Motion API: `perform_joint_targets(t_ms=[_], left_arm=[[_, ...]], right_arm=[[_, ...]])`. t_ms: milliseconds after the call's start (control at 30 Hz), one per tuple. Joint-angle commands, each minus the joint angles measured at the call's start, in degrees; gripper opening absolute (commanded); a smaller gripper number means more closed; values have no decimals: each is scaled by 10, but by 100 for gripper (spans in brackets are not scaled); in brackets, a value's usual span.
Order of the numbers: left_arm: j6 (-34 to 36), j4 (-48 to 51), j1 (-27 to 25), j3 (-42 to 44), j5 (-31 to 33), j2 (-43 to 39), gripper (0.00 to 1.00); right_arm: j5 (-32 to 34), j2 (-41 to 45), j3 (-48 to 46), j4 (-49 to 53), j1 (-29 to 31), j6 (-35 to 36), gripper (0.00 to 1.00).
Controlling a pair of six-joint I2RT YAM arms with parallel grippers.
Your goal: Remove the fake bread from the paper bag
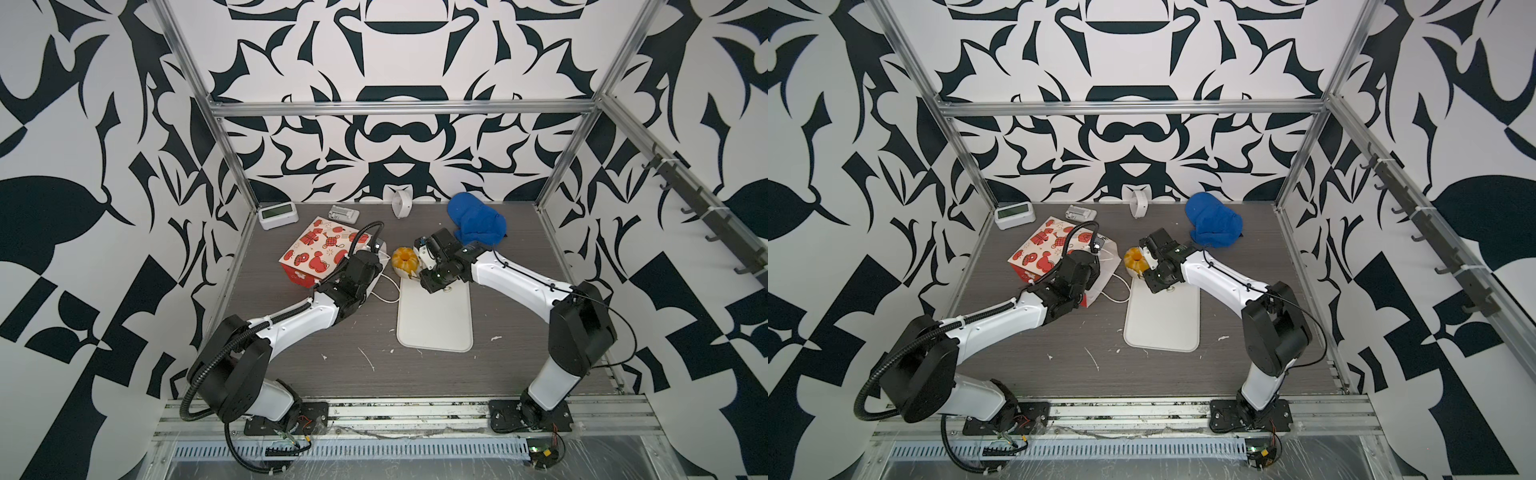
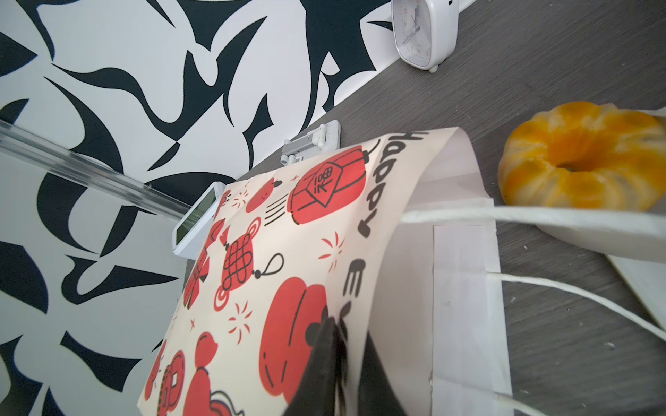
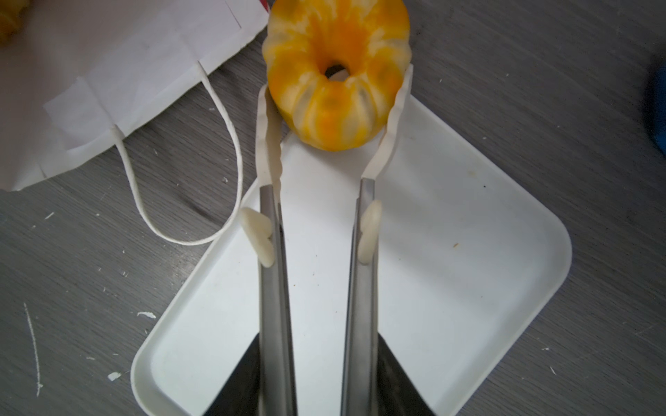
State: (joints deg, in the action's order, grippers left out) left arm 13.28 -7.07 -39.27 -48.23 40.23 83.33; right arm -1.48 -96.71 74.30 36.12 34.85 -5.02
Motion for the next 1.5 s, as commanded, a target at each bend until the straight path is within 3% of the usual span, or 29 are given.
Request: perform_joint_targets(t_ms=[0, 333, 767, 1167, 1467], left_arm=[[-10, -8, 3, 7, 1, 7, 12], [-6, -8, 3, 4, 1, 11, 12], [-4, -6, 4, 3, -1, 11, 12], [-5, -8, 4, 1, -2, 17, 12], [-5, -3, 4, -1, 0, 15, 12]], right_arm=[[11, 54, -8, -24, -3, -9, 42], [19, 136, -76, -2, -3, -29, 41], [2, 142, -131, -20, -3, -57, 41], [0, 165, -150, 4, -3, -73, 56], [24, 247, -161, 26, -2, -86, 57]])
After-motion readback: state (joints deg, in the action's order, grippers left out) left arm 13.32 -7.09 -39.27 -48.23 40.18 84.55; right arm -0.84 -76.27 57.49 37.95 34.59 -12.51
